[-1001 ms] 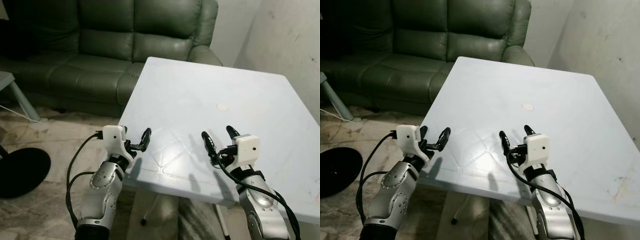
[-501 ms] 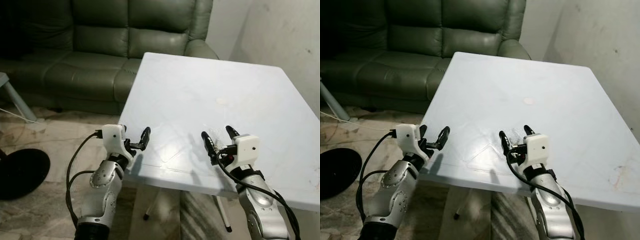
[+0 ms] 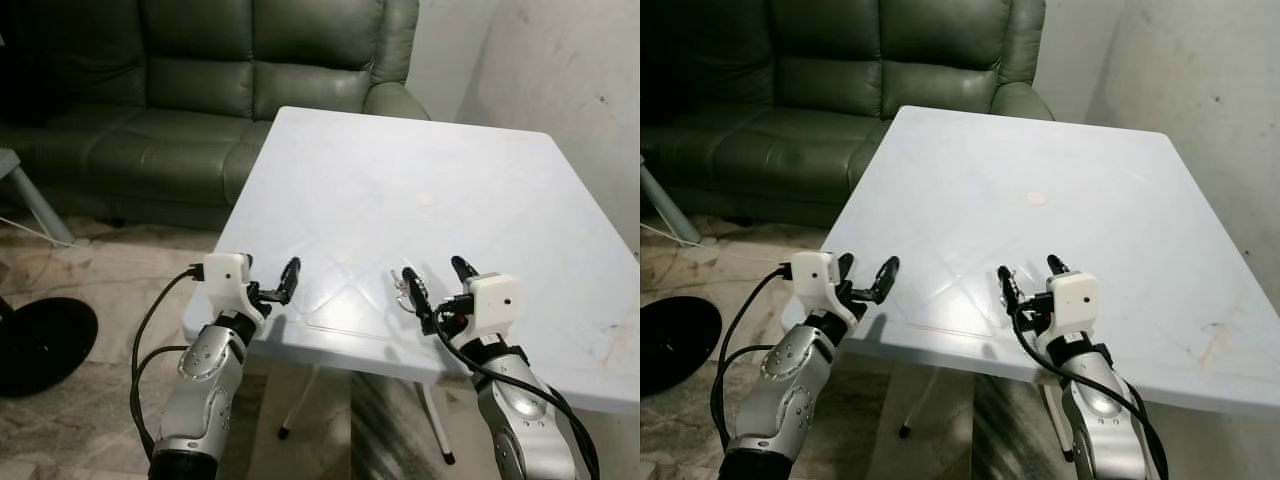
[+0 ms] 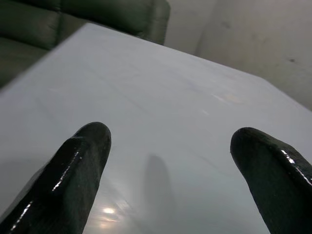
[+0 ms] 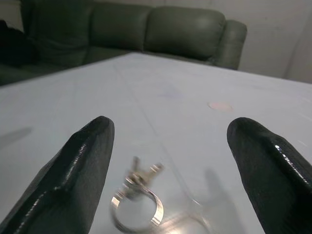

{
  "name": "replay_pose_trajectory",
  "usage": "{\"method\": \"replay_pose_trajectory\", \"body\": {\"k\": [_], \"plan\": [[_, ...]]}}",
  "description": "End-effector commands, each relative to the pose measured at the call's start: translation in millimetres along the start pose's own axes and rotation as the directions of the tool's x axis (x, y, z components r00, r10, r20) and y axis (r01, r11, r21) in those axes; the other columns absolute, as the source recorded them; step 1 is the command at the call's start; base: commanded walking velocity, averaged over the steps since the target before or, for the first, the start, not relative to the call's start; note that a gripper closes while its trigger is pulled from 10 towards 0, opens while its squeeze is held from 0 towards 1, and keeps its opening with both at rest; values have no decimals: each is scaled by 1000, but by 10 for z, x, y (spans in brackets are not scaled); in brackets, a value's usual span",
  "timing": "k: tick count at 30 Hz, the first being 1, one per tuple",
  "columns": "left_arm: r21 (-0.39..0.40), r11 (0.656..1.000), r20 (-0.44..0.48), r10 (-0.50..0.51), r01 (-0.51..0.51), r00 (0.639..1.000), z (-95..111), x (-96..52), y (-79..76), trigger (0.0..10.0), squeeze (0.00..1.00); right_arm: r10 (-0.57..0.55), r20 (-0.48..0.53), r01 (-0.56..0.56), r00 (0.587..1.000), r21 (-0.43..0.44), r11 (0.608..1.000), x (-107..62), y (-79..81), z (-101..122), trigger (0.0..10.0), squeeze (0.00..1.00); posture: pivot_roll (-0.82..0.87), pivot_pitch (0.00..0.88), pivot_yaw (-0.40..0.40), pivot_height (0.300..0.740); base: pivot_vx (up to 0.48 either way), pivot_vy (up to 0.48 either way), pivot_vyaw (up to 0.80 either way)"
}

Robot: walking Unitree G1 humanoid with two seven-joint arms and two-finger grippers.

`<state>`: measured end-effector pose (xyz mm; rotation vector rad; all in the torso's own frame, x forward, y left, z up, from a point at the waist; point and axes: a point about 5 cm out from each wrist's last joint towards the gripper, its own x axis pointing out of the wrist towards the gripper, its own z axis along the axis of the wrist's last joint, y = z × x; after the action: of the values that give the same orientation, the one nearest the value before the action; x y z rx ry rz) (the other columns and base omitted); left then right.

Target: Hang keys on a hook

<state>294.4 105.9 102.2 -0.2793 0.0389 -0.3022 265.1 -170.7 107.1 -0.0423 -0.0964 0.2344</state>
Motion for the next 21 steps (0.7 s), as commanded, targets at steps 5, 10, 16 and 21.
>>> {"method": "replay_pose_trajectory", "body": {"k": [5,10,16,21], "plan": [[1,1000,19,3,-3,1000,44,2,-18,10000,0,-3,6,3,1000,5,1000,7,-25,33,10000,0,-27,10,-51,740,0,0,0],[-8,1000,21,3,-3,1000,46,-4,-16,10000,0,-3,5,3,1000,7,1000,10,-23,35,10000,0,-26,12,-53,740,0,0,0],[-5,1000,21,4,-4,1000,43,-5,-17,10000,0,-3,7,3,1000,7,1000,18,-24,39,10000,0,-24,13,-54,740,0,0,0],[25,999,-17,-41,41,999,-16,-36,-58,10000,0,4,3,-4,1000,5,1000,34,-10,47,10000,0,-24,13,-54,740,0,0,0]]}}
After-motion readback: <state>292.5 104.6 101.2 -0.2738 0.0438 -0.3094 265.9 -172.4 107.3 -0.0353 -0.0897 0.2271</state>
